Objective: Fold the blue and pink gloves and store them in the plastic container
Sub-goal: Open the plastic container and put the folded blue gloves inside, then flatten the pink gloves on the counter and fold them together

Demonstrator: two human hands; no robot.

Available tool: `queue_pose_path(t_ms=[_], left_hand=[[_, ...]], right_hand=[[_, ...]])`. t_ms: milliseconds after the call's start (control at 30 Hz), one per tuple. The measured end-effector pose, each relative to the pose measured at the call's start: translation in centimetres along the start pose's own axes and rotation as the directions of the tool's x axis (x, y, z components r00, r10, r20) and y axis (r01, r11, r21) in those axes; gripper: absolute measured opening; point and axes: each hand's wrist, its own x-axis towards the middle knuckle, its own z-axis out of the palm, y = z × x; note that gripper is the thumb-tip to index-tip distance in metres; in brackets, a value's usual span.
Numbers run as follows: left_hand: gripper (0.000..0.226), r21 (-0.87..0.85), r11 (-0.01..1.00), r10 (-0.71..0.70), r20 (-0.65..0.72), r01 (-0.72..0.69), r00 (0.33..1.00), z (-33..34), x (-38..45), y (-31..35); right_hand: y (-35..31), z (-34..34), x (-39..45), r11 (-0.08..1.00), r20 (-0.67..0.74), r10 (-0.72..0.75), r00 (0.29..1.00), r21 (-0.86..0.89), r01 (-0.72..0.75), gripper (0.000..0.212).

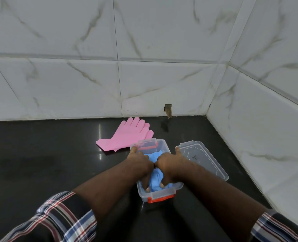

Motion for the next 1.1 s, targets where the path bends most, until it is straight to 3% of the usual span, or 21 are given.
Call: queue_pose_path(t_ms=[100, 267, 433, 633, 700, 767, 867, 1000, 1100], left_hand=[[0.08, 0.032, 0.999, -0.012, -0.065, 0.014, 0.998, 0.6, 0.3, 0.5], [0.083, 0.045, 0.997, -0.057, -0.136, 0.063, 0.989, 1.3, 0.3, 1.6], [0.073, 0.019, 0.997, -0.071, -0.234, 0.077, 0.97, 1.6, 0.9, 1.9], [0.073, -0.184, 0.979, -0.137, -0.275, 0.088, 0.952, 2.6, 7.1, 0.3], [0.044, -0.272, 0.962, -0.107, -0.341, 0.011, 0.934, 1.6, 5.7, 2.2], [0.033, -0.301, 0.953, -0.077, -0.367, -0.04, 0.927, 0.0, 3.3, 4.9], [0.031, -0.383, 0.92, -0.101, -0.441, -0.085, 0.892, -1.0, 2.5, 6.0], [0.039, -0.443, 0.874, -0.065, -0.517, -0.201, 0.853, -1.0, 2.3, 5.5], [0.036, -0.473, 0.827, -0.073, -0.624, -0.302, 0.778, -0.5, 2.0, 5.0]], right_hand=[[-0.1, -0.3, -0.1, 0.998, 0.063, 0.017, 0.998, -0.057, -0.013, 0.077], [-0.1, 2.0, 0.2, 0.992, -0.093, -0.015, 0.996, -0.124, 0.004, 0.065], [0.6, 2.3, 0.1, 0.992, -0.144, 0.016, 0.989, -0.123, -0.034, 0.048], [2.8, 2.6, -0.5, 0.983, -0.118, 0.072, 0.99, -0.16, -0.091, 0.051], [3.6, 2.7, -1.0, 0.982, -0.096, 0.096, 0.991, -0.153, -0.11, 0.056], [4.5, 2.8, -1.5, 0.981, -0.076, 0.129, 0.989, -0.138, -0.138, 0.061], [5.6, 2.9, -2.1, 0.971, -0.019, 0.179, 0.984, -0.156, -0.18, 0.068], [6.9, 2.9, -2.9, 0.943, 0.065, 0.259, 0.964, -0.232, -0.238, 0.054], [6.5, 1.8, -3.4, 0.943, 0.075, 0.298, 0.952, -0.178, -0.281, 0.051]])
